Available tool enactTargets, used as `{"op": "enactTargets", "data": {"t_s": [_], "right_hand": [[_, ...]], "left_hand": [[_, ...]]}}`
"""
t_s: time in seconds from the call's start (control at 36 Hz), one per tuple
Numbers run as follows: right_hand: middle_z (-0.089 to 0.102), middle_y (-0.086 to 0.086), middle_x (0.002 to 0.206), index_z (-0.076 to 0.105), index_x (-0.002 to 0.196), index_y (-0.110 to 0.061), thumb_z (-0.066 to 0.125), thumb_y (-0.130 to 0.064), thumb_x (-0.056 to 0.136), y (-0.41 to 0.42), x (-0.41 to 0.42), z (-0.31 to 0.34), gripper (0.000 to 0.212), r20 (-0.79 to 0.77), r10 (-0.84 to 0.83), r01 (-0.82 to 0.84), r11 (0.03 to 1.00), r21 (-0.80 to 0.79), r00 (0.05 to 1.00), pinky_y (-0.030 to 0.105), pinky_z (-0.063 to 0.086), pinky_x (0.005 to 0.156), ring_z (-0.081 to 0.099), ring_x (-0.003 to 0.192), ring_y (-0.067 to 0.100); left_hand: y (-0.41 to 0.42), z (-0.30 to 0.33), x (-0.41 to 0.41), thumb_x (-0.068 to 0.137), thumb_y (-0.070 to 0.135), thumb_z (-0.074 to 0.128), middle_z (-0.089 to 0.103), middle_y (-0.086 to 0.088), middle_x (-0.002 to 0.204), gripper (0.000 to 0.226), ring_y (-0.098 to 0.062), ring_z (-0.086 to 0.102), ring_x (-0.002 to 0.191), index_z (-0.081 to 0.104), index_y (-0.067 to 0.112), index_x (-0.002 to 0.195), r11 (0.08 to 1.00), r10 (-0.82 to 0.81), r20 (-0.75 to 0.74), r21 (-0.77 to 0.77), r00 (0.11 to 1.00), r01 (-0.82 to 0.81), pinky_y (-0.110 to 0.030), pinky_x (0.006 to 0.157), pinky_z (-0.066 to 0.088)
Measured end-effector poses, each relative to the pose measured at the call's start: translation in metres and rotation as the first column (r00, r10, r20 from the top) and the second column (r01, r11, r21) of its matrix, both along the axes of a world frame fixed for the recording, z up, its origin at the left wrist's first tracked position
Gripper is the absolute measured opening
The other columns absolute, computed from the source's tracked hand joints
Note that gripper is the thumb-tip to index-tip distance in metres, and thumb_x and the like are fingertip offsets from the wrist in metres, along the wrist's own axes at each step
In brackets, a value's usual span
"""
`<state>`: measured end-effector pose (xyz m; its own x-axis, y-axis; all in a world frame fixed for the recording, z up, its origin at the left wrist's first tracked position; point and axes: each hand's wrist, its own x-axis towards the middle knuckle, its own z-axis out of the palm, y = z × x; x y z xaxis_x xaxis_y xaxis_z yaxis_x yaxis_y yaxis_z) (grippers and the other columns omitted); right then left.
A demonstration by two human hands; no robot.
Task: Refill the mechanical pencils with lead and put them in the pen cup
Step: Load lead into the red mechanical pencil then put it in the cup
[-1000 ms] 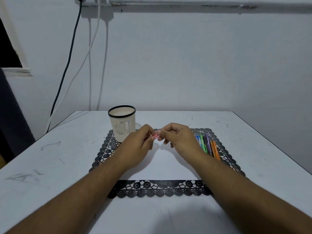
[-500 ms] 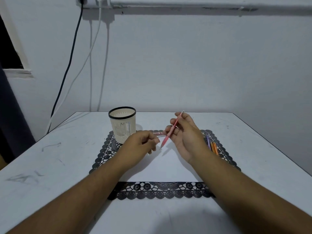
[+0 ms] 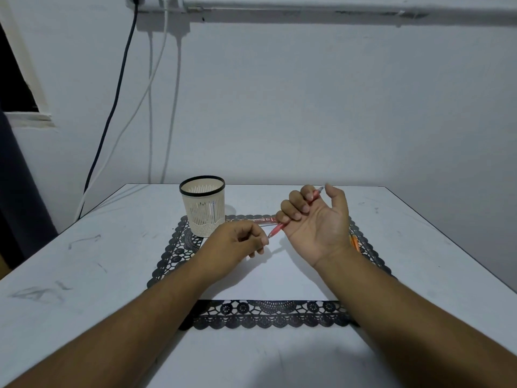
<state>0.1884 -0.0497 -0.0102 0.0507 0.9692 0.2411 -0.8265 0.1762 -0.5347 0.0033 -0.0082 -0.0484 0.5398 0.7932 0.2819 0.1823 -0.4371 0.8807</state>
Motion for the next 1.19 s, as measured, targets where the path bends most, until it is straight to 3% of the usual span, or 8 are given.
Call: {"op": "enactTargets", "data": {"t_s": [0.11,0.61,0.75,0.92,1.19], "right_hand": [[0.025,-0.002,0.061,0.035,0.067,-0.019,0.044,-0.034,0.082,0.0002,0.0029,0.0011,0.023,0.027,0.010,-0.010,1.000,-0.001,1.000,0.032,0.024,0.058,0.015,0.061,0.018],[0.026,-0.002,0.061,0.032,0.068,-0.019,0.041,-0.036,0.085,-0.0005,0.0059,-0.0020,0.026,0.075,0.089,-0.095,0.993,0.076,0.993,0.034,0.018,0.062,0.018,0.058,0.016],[0.028,-0.001,0.063,0.036,0.069,-0.018,0.042,-0.039,0.087,-0.0008,0.0036,0.0001,0.028,0.085,0.077,-0.082,0.995,0.057,0.993,0.034,0.023,0.063,0.022,0.059,0.017],[0.044,0.004,0.072,0.050,0.073,-0.014,0.043,-0.041,0.091,0.0008,-0.0002,0.0050,0.033,0.112,0.014,-0.012,1.000,-0.019,0.994,0.036,0.040,0.073,0.042,0.063,0.021],[0.026,0.001,0.067,0.034,0.064,-0.019,0.041,-0.034,0.082,-0.0017,-0.0004,0.0058,0.025,0.070,0.003,-0.005,1.000,0.029,0.998,0.034,0.027,0.064,0.022,0.063,0.018]], "left_hand": [[-0.0008,0.0000,0.0002,0.096,0.013,0.071,0.074,-0.001,0.078,0.012,-0.014,0.063,0.071,0.074,0.018,0.085,1.000,0.004,-0.012,0.023,1.000,-0.003,-0.038,0.074,0.051],[-0.0018,0.0017,0.0007,0.094,0.011,0.073,0.072,0.000,0.076,0.007,-0.015,0.061,0.071,0.073,0.011,0.087,1.000,-0.017,0.017,-0.009,1.000,0.017,-0.038,0.074,0.048],[-0.0018,0.0011,0.0011,0.094,0.011,0.072,0.072,0.000,0.076,0.008,-0.015,0.061,0.071,0.073,0.012,0.086,1.000,-0.002,0.011,-0.011,1.000,0.003,-0.039,0.075,0.049],[0.0003,0.0007,-0.0023,0.095,0.011,0.071,0.070,-0.005,0.075,0.012,-0.016,0.060,0.069,0.072,0.014,0.083,0.998,0.069,0.060,-0.002,0.996,-0.069,-0.038,0.072,0.047],[-0.0026,0.0037,-0.0002,0.092,0.011,0.074,0.072,-0.009,0.077,0.010,-0.016,0.060,0.069,0.074,0.013,0.083,0.996,0.088,0.055,0.012,0.995,-0.089,-0.036,0.072,0.047]]}}
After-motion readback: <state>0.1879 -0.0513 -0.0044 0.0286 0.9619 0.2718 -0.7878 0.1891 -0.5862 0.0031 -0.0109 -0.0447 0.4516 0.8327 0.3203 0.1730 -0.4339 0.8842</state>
